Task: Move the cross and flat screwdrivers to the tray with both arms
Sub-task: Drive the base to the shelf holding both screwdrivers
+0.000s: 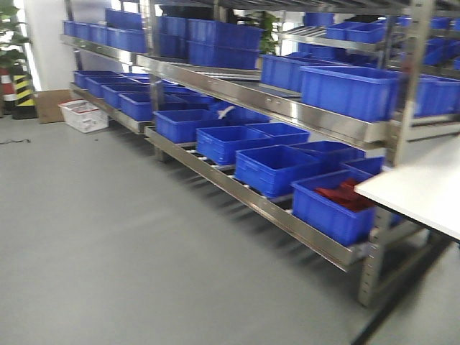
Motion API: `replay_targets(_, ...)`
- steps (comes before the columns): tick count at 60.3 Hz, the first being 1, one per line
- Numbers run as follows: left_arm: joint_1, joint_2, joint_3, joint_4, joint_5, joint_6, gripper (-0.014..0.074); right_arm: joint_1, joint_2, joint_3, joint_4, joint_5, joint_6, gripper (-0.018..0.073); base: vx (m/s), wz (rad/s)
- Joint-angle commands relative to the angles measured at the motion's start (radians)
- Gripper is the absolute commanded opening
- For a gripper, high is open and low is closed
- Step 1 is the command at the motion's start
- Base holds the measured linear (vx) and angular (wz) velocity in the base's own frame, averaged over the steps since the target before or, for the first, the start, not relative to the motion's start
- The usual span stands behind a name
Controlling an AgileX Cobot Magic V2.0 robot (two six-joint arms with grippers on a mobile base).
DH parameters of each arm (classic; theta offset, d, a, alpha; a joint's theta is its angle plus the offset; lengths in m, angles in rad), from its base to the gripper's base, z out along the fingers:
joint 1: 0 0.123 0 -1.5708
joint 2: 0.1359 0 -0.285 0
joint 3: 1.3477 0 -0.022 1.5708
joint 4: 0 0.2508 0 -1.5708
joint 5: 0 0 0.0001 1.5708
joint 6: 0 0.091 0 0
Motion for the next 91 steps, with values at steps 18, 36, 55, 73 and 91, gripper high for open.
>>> replay_targets(18,-0.004,0.000,-0.031,-0.005,-0.095,-0.010,0.0000,-0.001,-0.006,-0.028,0.000,-0.098,-0.005,-0.0008,0.57,0.37)
replay_targets(36,-0.004,0.000,-0.031,-0.005,-0.095,-0.010,0.0000,-0.001,-0.006,-0.028,0.000,-0.097,-0.005,-0.0008,0.60,0.36)
replay_targets(55,-0.004,0.000,-0.031,-0.005,-0.095,-0.010,0.0000,-0.001,-0.006,-0.028,0.000,-0.097,-0.005,-0.0008,0.64,0.31)
replay_targets(73,-0.004,0.001,-0.031,-0.005,-0.094,-0.010,0.0000,-0.001,-0.006,-0.028,0.000,-0.097,-0.005,-0.0008,0.66,0.18)
replay_targets(91,-0.004,0.001,-0.031,-0.005,-0.094,-0.010,0.0000,-0.001,-0.006,-0.028,0.001,-0.097,-0.005,-0.0008,0.60,0.21)
